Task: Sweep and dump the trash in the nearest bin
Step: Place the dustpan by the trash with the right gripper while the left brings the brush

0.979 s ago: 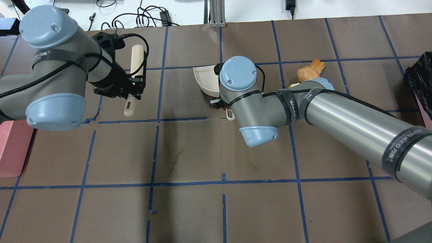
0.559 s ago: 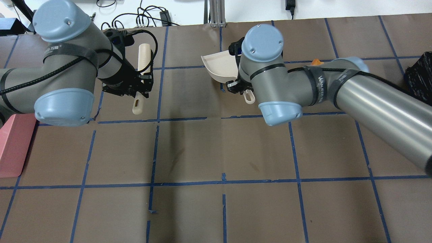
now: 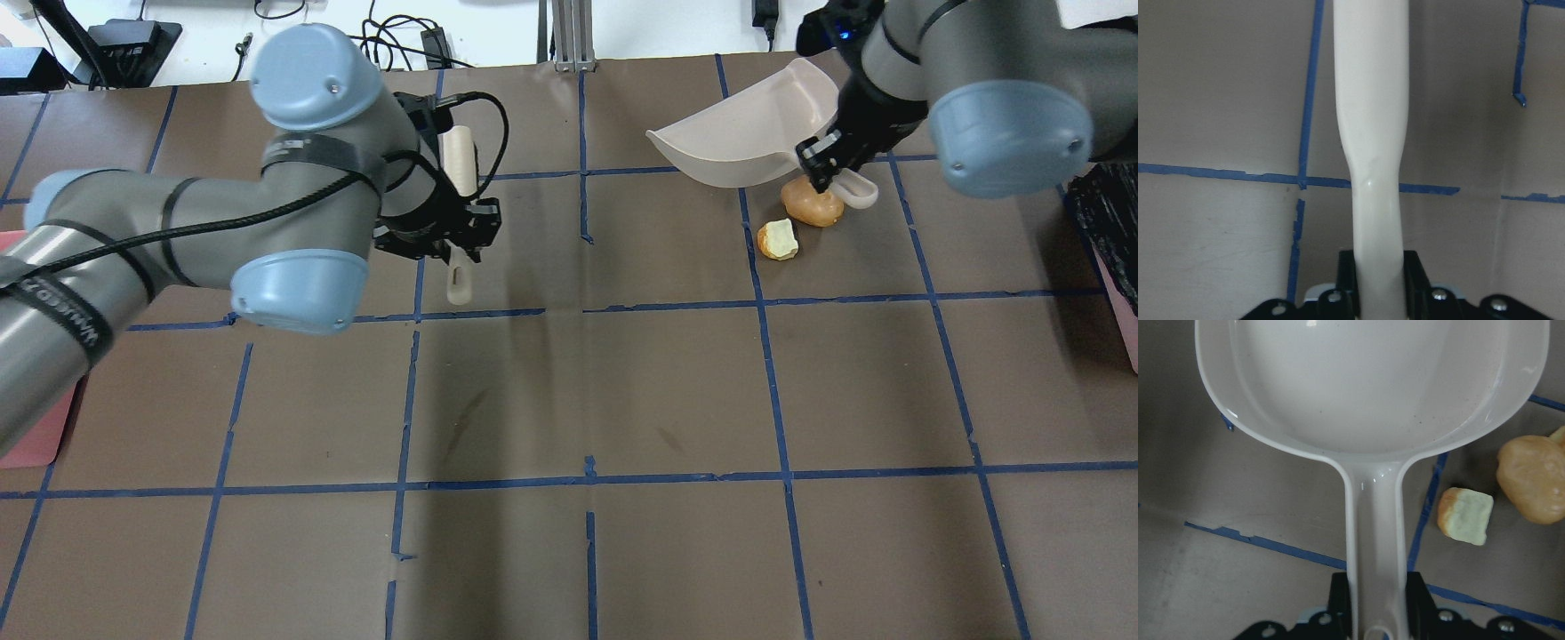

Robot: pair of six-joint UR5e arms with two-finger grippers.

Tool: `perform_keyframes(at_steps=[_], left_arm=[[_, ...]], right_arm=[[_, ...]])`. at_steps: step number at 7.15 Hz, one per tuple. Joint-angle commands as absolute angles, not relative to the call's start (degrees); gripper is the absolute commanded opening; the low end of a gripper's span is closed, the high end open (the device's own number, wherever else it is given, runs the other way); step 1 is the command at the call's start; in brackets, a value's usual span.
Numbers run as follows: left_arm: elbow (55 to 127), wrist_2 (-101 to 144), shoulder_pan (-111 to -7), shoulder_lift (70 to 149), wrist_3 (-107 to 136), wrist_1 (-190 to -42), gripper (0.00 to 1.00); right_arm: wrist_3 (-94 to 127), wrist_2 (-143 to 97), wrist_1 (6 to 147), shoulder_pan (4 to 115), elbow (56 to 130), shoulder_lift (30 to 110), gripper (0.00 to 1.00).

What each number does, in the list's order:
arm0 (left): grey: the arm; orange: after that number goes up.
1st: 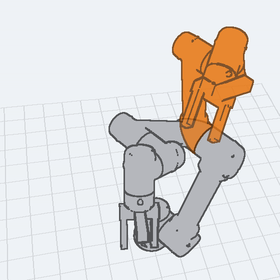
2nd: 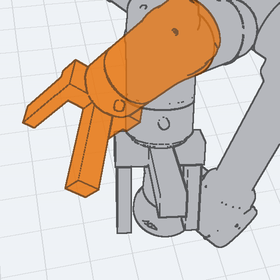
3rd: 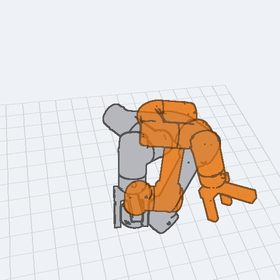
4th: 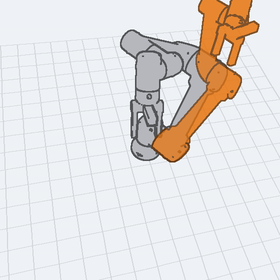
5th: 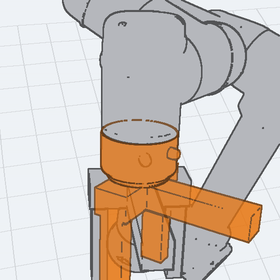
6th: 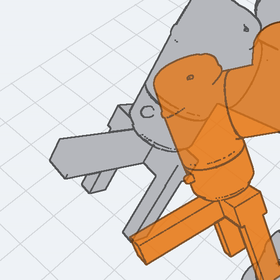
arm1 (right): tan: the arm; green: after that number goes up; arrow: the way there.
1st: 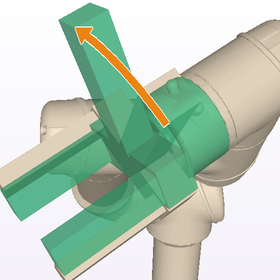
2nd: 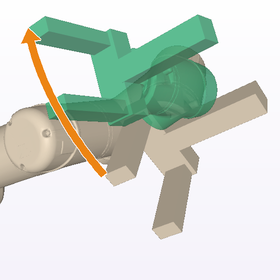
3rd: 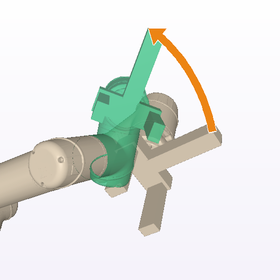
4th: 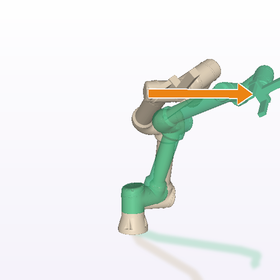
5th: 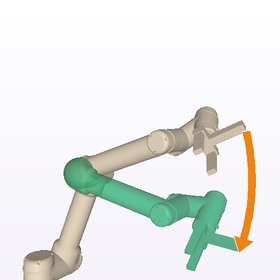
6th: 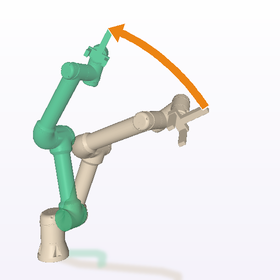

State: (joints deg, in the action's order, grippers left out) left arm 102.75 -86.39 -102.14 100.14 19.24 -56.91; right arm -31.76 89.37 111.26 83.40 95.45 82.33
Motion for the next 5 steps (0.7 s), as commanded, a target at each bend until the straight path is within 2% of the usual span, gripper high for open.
perform_keyframes(at_steps=[1,4,5], left_arm=[[97.8,-86.6,-110.5,107.6,30.0,-54.1,0.0],[87.7,-86.6,-118.0,116.1,35.1,-54.2,0.0],[83.6,-86.7,-120.5,120.4,37.4,-54.2,0.0]], right_arm=[[-53.2,89.0,108.9,71.6,94.7,83.3,0.0],[-81.4,84.2,107.6,58.0,92.8,82.1,0.0],[-91.5,84.0,107.8,55.1,90.7,79.5,0.0]])
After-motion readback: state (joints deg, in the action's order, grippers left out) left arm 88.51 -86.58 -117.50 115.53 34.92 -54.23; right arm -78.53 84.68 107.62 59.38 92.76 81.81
